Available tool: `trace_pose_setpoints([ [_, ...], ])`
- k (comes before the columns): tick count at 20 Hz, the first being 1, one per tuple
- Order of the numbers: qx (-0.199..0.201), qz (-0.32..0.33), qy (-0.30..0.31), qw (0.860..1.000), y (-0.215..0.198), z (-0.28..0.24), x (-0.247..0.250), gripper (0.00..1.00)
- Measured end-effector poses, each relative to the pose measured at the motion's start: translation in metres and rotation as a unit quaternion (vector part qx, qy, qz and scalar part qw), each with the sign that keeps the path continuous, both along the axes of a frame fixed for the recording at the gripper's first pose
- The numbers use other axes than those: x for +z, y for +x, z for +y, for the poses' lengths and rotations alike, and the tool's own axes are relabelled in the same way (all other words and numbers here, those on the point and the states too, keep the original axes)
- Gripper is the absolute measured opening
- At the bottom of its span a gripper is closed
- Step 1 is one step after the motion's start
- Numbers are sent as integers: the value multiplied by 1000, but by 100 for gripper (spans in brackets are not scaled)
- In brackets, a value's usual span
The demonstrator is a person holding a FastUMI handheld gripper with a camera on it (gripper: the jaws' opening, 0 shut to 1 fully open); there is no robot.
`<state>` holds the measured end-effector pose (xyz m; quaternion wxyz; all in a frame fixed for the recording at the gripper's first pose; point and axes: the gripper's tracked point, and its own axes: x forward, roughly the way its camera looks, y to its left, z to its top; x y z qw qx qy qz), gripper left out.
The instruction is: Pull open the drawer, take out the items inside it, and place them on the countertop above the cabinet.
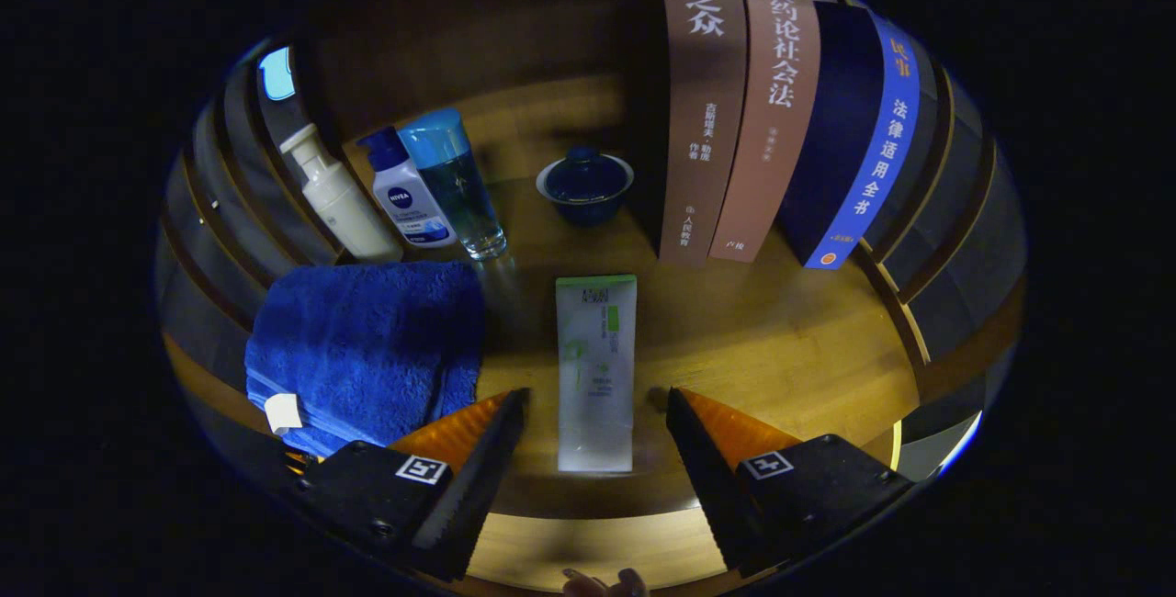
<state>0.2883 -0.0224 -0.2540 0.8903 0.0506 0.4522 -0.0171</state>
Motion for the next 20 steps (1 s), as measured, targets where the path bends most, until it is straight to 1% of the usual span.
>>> trace_pose_setpoints([
  [3,12,-35,0,999,-16,2,20,100],
  [6,18,-97,-7,995,-42,0,49,100],
  [8,20,-145,-6,989,-65,0,73,100],
  [11,29,-227,0,973,-104,3,111,100],
  [14,37,-284,0,958,-154,7,132,99],
  [17,44,-335,-11,941,-201,7,132,99],
  [20,32,-358,-3,933,-243,5,111,99],
])
